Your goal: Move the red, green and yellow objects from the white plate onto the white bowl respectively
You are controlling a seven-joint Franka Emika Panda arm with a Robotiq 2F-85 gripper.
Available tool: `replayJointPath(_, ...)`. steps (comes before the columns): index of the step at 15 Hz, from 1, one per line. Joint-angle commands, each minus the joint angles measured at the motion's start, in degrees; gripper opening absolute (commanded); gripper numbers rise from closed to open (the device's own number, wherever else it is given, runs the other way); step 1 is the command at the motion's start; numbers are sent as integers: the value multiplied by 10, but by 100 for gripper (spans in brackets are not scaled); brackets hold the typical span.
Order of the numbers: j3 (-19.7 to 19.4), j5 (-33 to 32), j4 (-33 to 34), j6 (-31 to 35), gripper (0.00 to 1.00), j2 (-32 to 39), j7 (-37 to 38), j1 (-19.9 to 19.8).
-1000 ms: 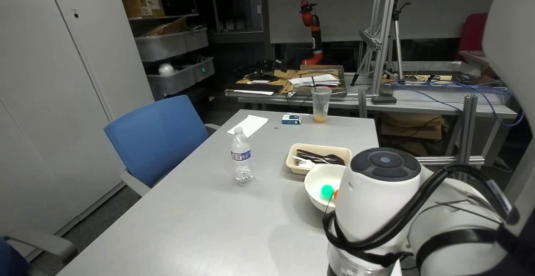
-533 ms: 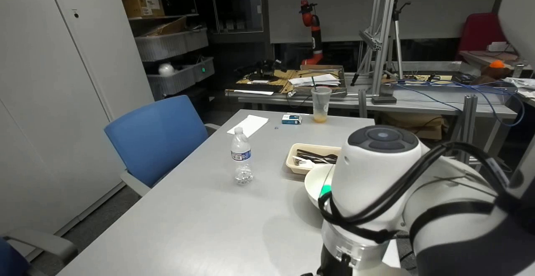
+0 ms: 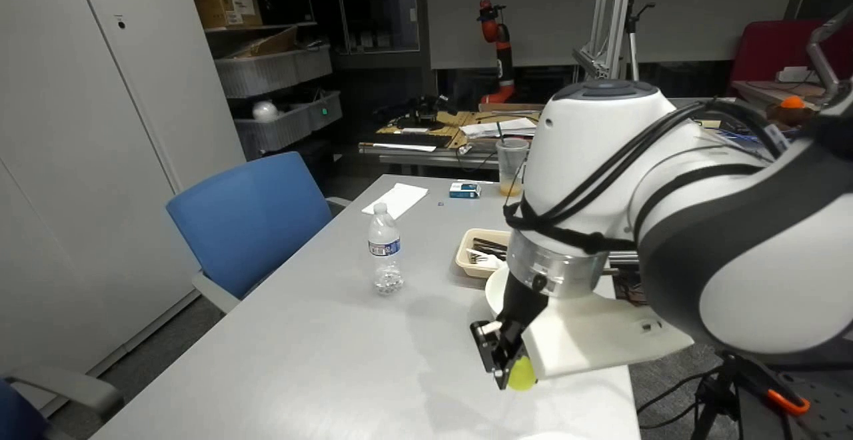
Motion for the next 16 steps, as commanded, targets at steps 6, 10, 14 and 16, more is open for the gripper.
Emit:
replayJointPath(6, 31, -6, 0, -16, 41, -22, 21, -43)
replayJointPath(10, 28, -16, 4, -17, 16, -21, 24, -51)
replayJointPath(14, 7, -20, 21, -19, 16, -14, 12, -90)
replayJointPath(16, -7, -34, 31, -14, 16, -5, 15, -114)
